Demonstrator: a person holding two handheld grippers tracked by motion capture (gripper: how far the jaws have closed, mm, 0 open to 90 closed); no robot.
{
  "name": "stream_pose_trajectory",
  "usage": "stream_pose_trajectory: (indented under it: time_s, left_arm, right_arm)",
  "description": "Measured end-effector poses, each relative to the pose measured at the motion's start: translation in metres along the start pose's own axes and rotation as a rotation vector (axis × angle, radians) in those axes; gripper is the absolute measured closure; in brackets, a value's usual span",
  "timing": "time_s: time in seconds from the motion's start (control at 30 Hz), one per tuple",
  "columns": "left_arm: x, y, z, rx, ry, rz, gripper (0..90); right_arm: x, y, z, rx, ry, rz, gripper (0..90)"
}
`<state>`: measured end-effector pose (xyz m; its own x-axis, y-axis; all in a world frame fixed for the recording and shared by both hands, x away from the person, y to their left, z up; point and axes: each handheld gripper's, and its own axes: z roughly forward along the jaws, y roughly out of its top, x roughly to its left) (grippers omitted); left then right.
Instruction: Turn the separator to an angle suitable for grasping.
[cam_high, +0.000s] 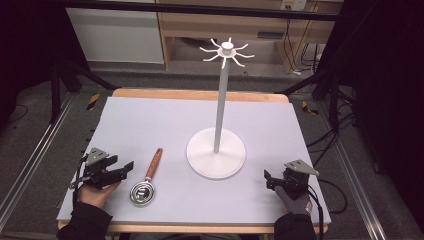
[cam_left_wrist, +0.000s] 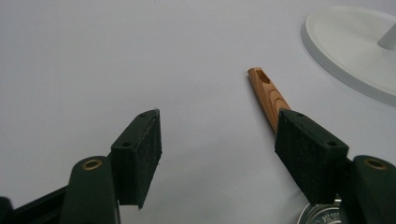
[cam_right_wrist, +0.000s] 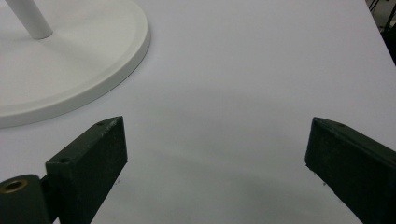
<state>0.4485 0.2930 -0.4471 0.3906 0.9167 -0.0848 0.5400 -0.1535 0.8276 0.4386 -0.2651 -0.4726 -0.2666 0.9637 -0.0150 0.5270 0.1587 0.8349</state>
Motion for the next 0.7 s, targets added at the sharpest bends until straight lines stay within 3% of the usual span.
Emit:
stream_pose_trajectory:
  time_s: [0.7]
  left_arm:
    - [-0.026, 0.008, 0.001, 0.033, -0.075, 0.044, 38.9]
  right_arm:
    - [0.004, 0.001, 0.000, 0.027, 0.000, -0.009, 6.6]
